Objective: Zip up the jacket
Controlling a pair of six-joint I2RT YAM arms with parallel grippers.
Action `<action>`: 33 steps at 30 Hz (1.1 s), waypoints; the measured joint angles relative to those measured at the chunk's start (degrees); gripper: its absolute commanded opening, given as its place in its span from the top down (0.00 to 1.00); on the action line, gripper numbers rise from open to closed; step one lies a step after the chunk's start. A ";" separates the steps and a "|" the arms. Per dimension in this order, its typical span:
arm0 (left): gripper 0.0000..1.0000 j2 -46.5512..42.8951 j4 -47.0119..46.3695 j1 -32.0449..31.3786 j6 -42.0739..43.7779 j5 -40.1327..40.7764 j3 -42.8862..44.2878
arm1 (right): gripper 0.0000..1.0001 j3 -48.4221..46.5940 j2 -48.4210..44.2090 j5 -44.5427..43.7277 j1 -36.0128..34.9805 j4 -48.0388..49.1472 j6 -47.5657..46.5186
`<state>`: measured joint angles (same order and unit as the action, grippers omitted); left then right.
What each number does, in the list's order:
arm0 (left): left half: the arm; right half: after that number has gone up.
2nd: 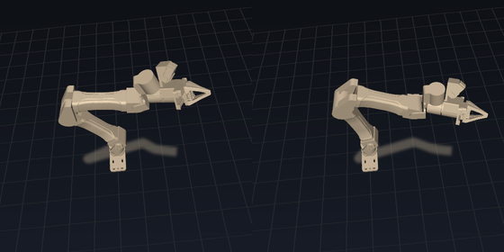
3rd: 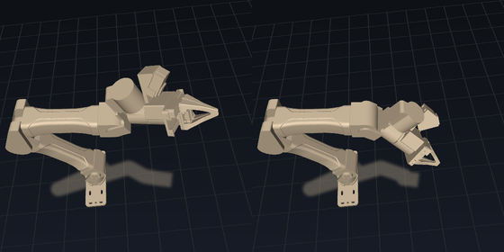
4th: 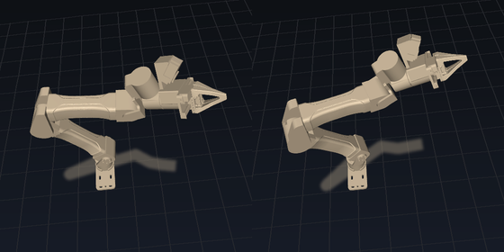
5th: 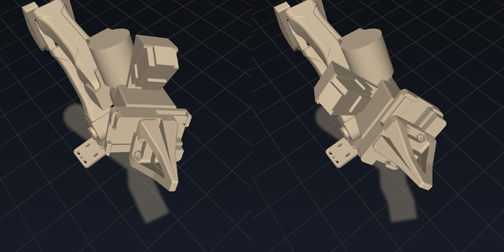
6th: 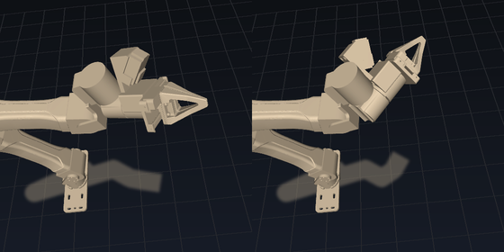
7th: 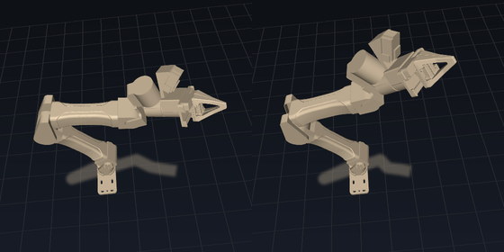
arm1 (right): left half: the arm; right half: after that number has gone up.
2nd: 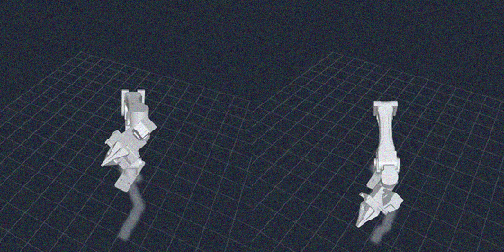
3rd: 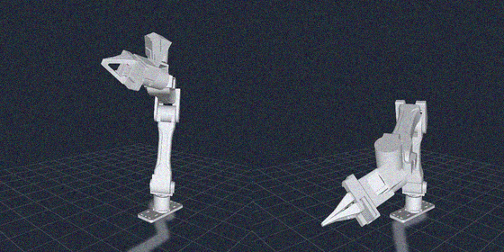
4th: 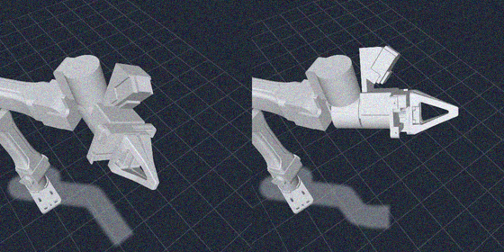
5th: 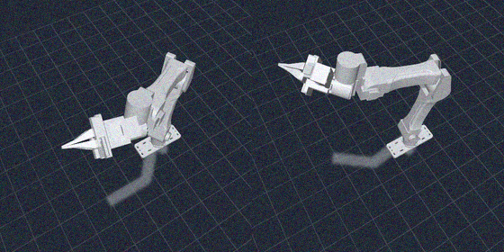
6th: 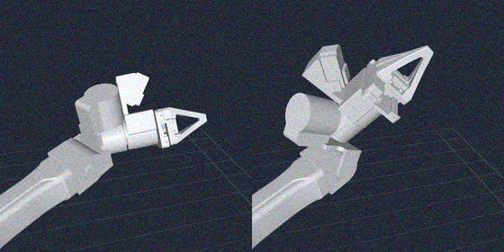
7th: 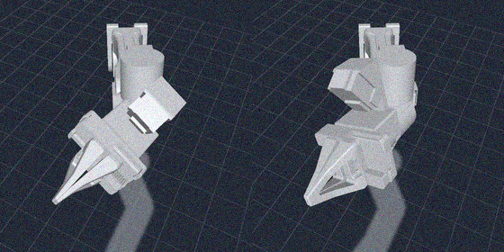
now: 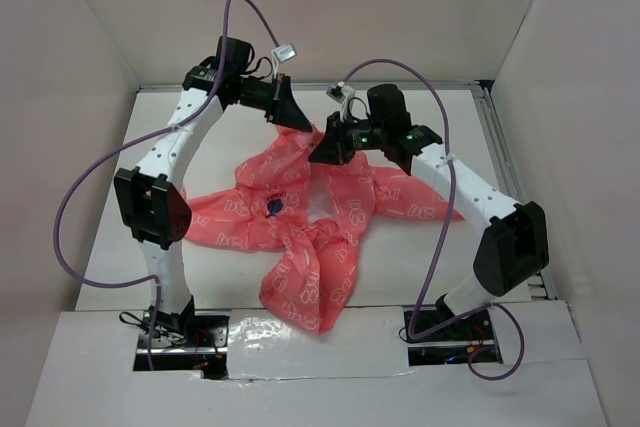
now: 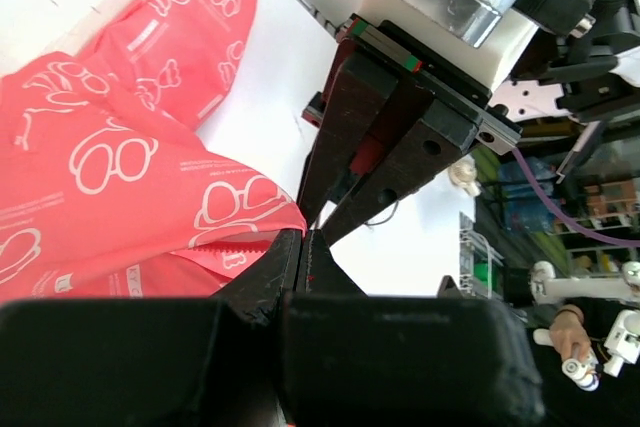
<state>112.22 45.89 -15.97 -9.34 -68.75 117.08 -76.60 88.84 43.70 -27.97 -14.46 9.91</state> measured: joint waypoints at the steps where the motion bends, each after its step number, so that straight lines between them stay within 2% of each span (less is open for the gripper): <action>1: 1.00 0.00 0.44 0.00 0.28 0.46 0.37 | 0.88 -0.20 0.00 -0.26 0.00 -0.66 -0.42; 2: 1.00 0.00 0.81 0.00 0.46 0.98 0.76 | 0.99 -0.46 0.00 -0.68 0.02 -1.38 -0.90; 3: 1.00 0.00 1.18 0.00 0.68 1.42 1.20 | 1.00 -0.68 0.00 -1.05 0.09 -1.95 -1.49; 14: 1.00 0.00 3.91 -0.61 3.28 4.35 3.80 | 1.00 -1.49 -0.09 -2.97 0.24 -3.96 -3.78; 22: 1.00 -0.17 3.48 -0.20 2.62 3.80 7.52 | 1.00 -1.36 0.48 -5.35 0.24 -1.01 1.70; 28: 1.00 -2.10 0.20 3.58 -1.46 -0.15 8.20 | 1.00 6.32 0.87 -5.99 0.24 2.56 3.93; 33: 1.00 -2.49 -1.09 6.27 -3.37 -0.28 10.08 | 1.00 12.39 1.31 -6.49 0.24 2.95 5.38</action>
<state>109.73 44.80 -9.69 -12.71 -69.04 127.15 -64.20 90.15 37.21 -27.73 -11.51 15.29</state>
